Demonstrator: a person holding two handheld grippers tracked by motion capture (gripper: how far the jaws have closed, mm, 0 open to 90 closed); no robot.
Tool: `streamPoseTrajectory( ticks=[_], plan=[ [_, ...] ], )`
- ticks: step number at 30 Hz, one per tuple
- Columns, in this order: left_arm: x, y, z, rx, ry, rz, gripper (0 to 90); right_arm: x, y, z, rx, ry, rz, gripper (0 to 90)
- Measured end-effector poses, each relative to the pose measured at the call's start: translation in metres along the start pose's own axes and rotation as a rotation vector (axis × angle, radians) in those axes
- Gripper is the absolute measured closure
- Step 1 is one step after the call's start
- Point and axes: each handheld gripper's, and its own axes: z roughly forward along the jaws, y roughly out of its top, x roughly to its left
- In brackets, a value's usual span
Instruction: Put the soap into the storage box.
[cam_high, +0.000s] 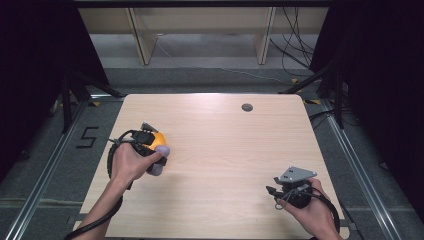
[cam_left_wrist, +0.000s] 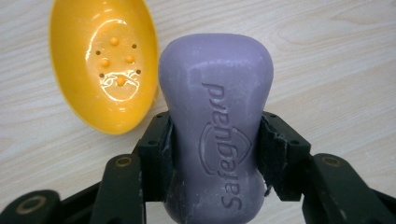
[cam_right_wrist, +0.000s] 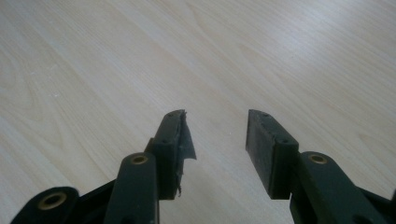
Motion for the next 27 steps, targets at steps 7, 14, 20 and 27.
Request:
streamPoseTrajectory(
  ticks=[7, 14, 20, 27],
  plan=[
    [0.004, 0.005, -0.002, -0.011, 0.008, -0.004, 49.0, 0.0, 0.0, 0.0, 0.0, 0.0, -0.001, 57.8],
    [0.011, 0.01, 0.001, -0.005, 0.009, 0.0, 49.0, 0.0, 0.0, 0.0, -0.004, -0.001, 0.013, 57.8],
    [0.016, 0.012, 0.001, -0.003, 0.01, -0.006, 49.0, 0.0, 0.0, 0.0, -0.006, -0.004, 0.01, 57.8],
    [0.019, 0.014, 0.001, -0.011, 0.013, -0.012, 49.0, 0.001, 0.0, 0.0, -0.006, -0.003, 0.025, 57.8]
  ],
)
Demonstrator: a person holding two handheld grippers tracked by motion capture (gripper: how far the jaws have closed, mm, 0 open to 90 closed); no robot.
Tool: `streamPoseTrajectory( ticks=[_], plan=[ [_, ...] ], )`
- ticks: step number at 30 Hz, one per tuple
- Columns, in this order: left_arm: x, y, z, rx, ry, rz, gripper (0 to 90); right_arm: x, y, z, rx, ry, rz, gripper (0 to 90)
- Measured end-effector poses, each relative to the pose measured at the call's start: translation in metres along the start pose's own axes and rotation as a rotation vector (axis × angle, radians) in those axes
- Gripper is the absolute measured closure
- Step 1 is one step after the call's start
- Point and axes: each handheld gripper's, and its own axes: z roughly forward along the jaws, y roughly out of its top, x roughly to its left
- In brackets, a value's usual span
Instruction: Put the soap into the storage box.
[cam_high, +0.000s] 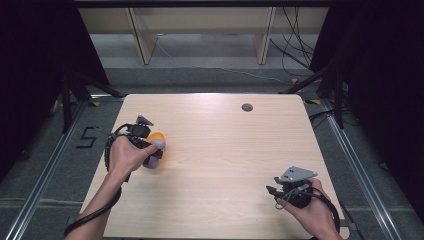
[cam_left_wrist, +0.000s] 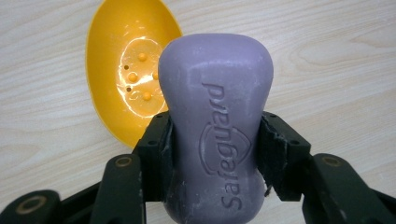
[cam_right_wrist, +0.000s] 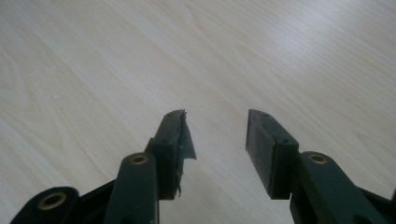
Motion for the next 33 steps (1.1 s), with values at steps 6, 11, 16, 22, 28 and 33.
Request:
streamPoseTrajectory(
  ticks=[6, 11, 16, 22, 28, 33],
  plan=[
    [0.004, 0.003, 0.0, 0.0, 0.012, -0.005, 49.0, -0.001, 0.0, 0.0, -0.001, 0.0, -0.014, 57.8],
    [0.007, 0.006, 0.001, -0.006, 0.018, -0.008, 49.0, -0.002, 0.0, 0.0, -0.001, 0.0, -0.017, 57.7],
    [0.011, 0.009, 0.001, -0.005, 0.032, -0.035, 49.0, -0.002, 0.0, 0.0, -0.002, 0.0, -0.015, 57.7],
    [0.016, 0.013, 0.002, -0.008, 0.034, -0.045, 49.0, -0.002, 0.0, 0.0, -0.002, -0.001, -0.016, 57.7],
    [0.019, 0.017, 0.006, -0.013, 0.04, -0.062, 49.0, -0.002, 0.0, 0.0, -0.002, 0.0, -0.016, 57.8],
    [0.022, 0.02, 0.011, -0.01, 0.051, -0.071, 49.0, -0.002, 0.0, 0.0, -0.002, 0.0, -0.016, 57.7]
  ],
)
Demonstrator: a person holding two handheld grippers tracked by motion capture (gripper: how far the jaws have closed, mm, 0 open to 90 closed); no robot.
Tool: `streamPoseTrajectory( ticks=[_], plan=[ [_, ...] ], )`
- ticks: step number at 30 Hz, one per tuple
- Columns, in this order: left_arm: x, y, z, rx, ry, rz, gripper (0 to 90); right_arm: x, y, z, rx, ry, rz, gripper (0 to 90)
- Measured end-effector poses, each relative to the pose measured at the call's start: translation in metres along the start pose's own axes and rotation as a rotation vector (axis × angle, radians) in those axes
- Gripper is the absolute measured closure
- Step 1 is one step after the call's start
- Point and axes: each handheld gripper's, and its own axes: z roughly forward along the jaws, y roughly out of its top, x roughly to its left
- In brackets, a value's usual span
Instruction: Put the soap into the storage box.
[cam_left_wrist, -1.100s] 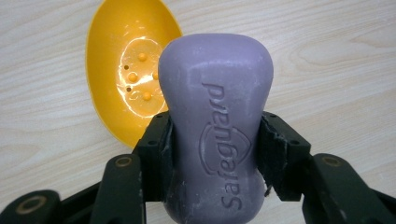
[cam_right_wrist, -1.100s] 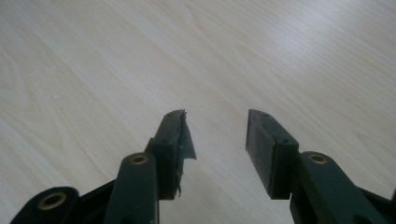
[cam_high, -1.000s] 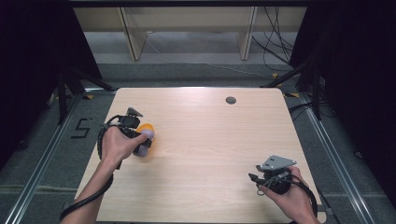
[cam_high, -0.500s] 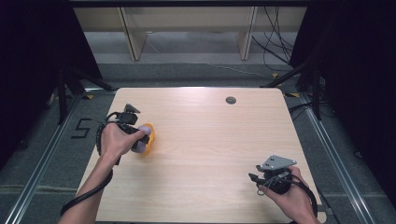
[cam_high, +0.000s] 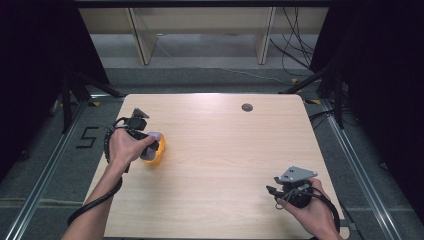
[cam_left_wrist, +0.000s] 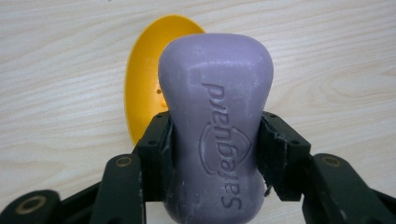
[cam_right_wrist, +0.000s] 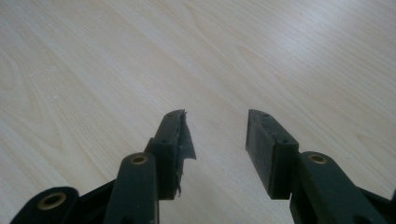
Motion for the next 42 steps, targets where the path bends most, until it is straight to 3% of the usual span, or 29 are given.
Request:
streamPoseTrajectory(
  ticks=[23, 42],
  plan=[
    [0.007, 0.01, 0.019, 0.002, 0.04, -0.056, 49.0, 0.0, 0.0, 0.0, 0.004, 0.003, -0.005, 57.7],
    [0.012, 0.013, 0.031, -0.006, 0.051, -0.077, 49.0, 0.0, 0.0, 0.0, 0.003, 0.003, 0.0, 57.7]
  ],
)
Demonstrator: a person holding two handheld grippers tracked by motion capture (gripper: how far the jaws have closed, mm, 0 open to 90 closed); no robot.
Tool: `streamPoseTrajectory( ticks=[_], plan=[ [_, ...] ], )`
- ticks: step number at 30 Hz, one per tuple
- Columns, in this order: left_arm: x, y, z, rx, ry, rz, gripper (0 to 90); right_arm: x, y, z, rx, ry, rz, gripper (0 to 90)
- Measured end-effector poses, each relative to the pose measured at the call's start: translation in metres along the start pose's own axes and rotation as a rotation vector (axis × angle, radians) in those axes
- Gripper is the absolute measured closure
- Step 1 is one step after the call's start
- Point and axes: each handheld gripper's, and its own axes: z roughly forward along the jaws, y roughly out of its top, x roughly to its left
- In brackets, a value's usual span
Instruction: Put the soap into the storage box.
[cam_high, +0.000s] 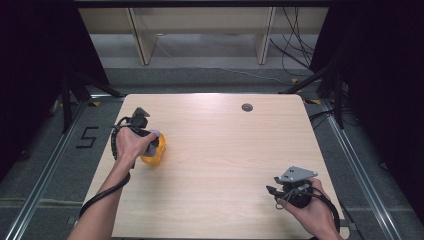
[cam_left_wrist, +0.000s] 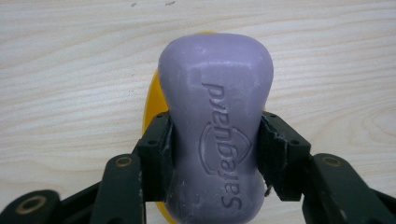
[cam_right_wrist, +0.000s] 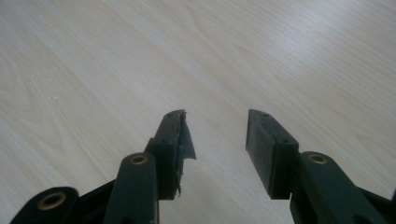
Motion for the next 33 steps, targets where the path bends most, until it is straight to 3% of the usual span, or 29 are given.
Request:
streamPoseTrajectory(
  ticks=[33],
  plan=[
    [0.0, 0.0, 0.026, 0.024, 0.005, -0.023, 48.8, 0.001, -0.001, 0.001, -0.007, 0.001, 0.011, 57.6]
  ],
)
